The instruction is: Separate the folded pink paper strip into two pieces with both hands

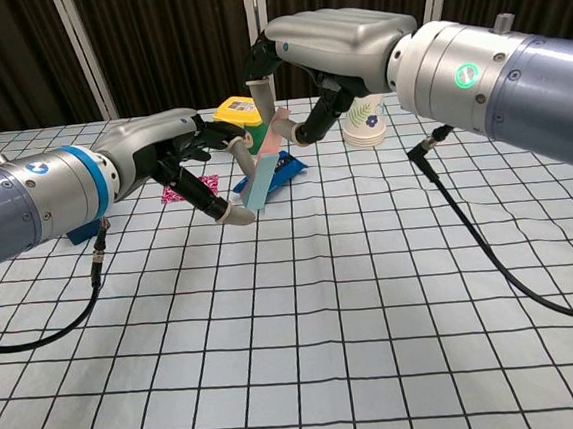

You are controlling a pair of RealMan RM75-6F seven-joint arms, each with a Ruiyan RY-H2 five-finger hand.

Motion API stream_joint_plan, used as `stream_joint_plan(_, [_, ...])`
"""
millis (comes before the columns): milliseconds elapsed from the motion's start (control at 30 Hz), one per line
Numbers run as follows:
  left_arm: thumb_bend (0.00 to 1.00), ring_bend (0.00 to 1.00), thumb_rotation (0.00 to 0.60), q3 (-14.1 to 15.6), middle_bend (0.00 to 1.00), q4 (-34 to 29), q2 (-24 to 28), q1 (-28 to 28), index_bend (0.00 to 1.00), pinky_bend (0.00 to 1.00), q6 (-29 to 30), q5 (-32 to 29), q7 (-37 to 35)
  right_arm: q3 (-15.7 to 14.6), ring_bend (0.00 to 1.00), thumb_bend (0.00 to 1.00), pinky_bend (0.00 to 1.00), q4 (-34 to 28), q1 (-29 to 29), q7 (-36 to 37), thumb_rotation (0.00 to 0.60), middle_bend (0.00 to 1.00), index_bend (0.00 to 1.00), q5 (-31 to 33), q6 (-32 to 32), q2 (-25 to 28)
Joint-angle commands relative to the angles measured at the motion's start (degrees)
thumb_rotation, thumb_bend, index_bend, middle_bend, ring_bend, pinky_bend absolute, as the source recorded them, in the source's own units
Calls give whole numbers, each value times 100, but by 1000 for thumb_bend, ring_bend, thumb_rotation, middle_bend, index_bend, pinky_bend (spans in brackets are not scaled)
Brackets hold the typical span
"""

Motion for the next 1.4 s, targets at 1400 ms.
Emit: stream_joint_plan(1400, [447, 0, 600, 93, 0, -162, -247, -277, 558, 0, 432, -545, 481, -140, 0, 434, 0, -165, 41, 127, 600, 216, 740, -22, 164, 136])
